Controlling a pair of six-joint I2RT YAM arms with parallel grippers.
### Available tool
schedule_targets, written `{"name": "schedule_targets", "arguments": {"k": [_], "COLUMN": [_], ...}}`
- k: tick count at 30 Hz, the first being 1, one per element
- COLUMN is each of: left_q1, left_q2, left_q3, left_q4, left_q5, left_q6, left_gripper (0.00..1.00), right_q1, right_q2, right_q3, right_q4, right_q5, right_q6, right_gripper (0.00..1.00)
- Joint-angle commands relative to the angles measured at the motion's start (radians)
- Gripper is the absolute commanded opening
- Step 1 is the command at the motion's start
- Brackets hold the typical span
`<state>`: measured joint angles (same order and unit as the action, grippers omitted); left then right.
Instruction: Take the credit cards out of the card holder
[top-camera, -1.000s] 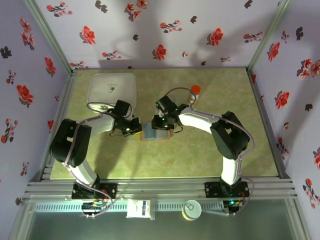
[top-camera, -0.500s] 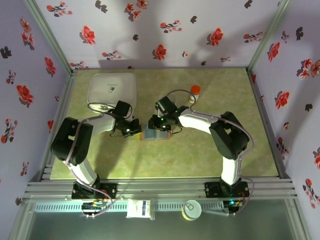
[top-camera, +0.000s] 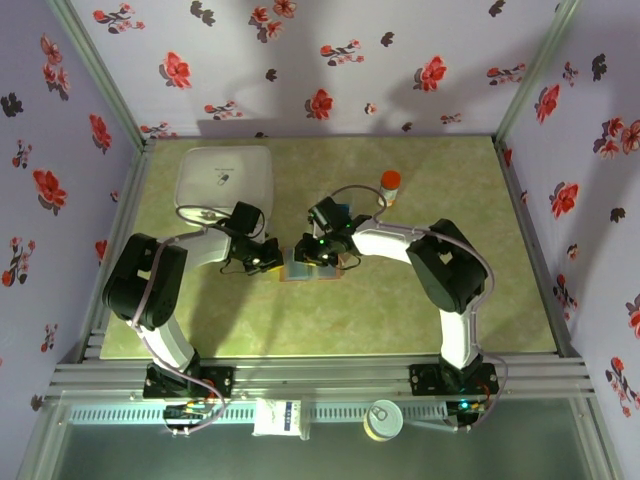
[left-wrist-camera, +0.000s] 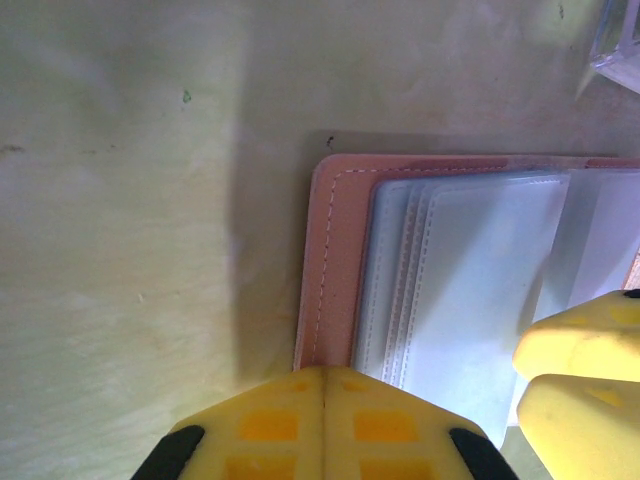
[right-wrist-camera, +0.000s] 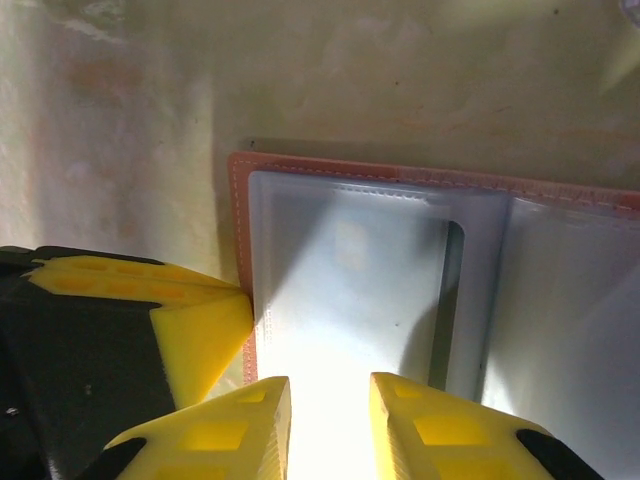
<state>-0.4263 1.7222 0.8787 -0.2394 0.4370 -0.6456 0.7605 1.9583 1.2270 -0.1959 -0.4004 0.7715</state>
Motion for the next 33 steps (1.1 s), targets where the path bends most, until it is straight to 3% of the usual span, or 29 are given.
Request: {"name": "schedule_targets", "arguments": {"k": [1, 14, 33], "left_q1": [-0.006, -0.003, -0.002], "left_q2": [0.024, 0.022, 0.024], "left_q3": [0.015, 0.024, 0.066], "left_q4": [-0.032, -0.067, -0.108], "left_q5": [-0.018, -0.039, -0.05], "left_q6": [0.031, 0.052, 0.072], "left_gripper": [0.02, 0.02, 0.02], "right_q1": [0.01, 0.003, -0.032], "right_q2": [0.032, -0.004, -0.04], "right_q3": [0.015, -0.002, -0.081], "right_q4": [-0.029, -0.094, 0.016], "right_q5": [0.009, 0.094, 0.027], "right_q6": [0.012, -0.005, 0.013], "right_gripper": [0.28, 0.28, 0.25]}}
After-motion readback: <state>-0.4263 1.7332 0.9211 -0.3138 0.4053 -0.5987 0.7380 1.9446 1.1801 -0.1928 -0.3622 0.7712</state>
